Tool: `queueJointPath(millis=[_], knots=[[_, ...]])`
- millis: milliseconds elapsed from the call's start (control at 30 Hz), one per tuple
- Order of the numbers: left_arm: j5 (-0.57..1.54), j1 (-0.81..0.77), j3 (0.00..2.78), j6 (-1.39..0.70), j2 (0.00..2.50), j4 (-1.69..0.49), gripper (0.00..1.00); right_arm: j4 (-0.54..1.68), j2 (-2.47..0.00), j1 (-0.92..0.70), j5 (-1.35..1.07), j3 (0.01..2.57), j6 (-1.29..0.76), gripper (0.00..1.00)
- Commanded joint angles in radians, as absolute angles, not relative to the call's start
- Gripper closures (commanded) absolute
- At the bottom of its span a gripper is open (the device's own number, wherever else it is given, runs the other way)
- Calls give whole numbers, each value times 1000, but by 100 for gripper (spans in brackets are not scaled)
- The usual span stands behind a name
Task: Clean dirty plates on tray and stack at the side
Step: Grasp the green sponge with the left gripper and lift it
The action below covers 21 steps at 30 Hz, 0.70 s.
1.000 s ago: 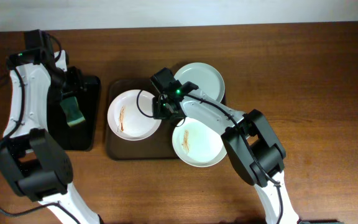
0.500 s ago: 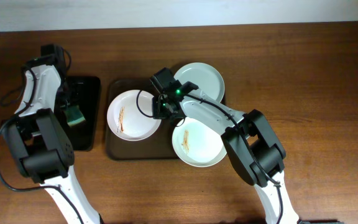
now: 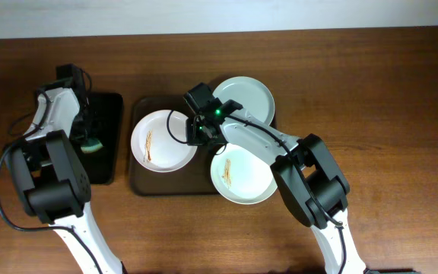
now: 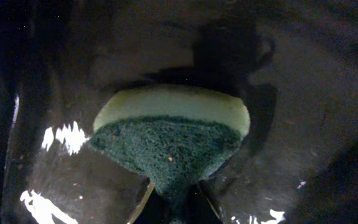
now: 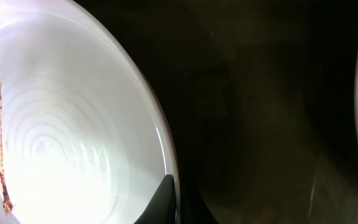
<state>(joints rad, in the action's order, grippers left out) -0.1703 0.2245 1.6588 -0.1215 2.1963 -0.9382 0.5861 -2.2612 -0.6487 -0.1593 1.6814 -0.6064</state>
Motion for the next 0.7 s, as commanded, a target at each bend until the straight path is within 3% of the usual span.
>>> queueJointPath(millis=[0,67,200,500,600,667], knots=[[-101,176,1811,68,2199,-985,99,579,-2286,-660,-146,1693,-607,96],[-101,138,1927,183,2199,-1052,99,578,-2286,-660,-146,1693,-607,96],[-37,103,1990,177,2199,-1185,99,567,-2286,-643,-155,1693,-607,96],[-33,138,1951,176,2210,-1196,99,560,-2286,-601,-244,1693,-607,96],[197,138,1951,289,2210,-1190,99,560,-2286,-599,-255,1693,-607,96],[221,138,1951,293,2210,-1192,99,560,-2286,-599,-256,1693,-607,96]])
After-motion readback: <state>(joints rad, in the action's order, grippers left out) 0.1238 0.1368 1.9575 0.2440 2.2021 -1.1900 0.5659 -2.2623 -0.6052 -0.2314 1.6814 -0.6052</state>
